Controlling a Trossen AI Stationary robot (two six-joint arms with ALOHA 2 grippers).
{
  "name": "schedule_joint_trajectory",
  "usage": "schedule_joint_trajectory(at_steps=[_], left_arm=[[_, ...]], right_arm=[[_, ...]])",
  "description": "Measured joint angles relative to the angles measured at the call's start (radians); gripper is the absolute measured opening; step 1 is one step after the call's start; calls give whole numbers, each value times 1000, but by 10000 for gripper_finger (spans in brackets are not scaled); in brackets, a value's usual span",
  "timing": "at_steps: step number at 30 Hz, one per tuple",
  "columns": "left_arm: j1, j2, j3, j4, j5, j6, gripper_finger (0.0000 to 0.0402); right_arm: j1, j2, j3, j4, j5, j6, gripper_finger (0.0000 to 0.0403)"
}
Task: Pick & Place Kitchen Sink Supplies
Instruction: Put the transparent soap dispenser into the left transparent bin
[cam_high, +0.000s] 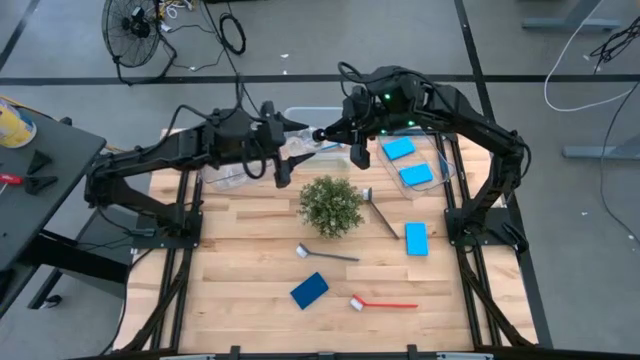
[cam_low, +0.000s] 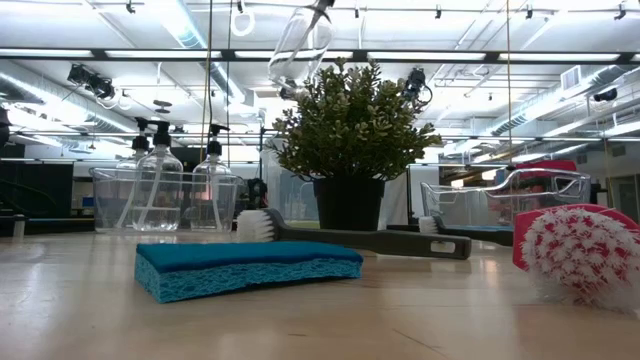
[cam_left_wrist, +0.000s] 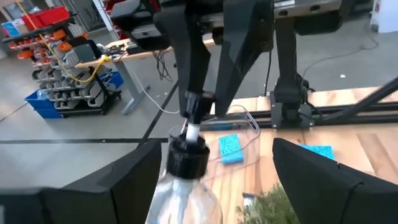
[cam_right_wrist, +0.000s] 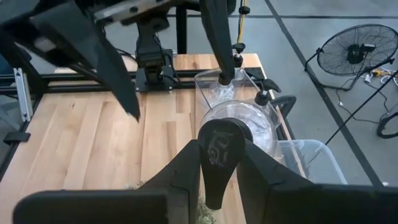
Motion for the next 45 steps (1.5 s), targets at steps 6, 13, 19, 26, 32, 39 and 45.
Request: schedule_joint_trajectory(at_steps=[6, 13, 19, 26, 32, 39, 45], left_arm=[[3, 45, 0, 30, -7, 3, 288], [3, 66, 0, 75, -23, 6, 280], [8, 84, 0, 91, -69, 6, 280], [24, 105, 0, 89, -91, 2, 278], [25, 112, 0, 90, -102, -5, 238], [25, 112, 0, 91, -113, -2, 156], [25, 112, 0, 91, -112, -1, 141]], right_arm=[[0, 0, 0, 15, 0, 0, 77], [0, 0, 0, 20, 0, 0, 77], [0, 0, 0, 23, 0, 0, 77], [0, 0, 0, 36, 0, 0, 77], [0, 0, 0, 37, 0, 0, 77], [0, 0, 0, 40, 0, 0, 77], [0, 0, 0, 50, 0, 0, 82]])
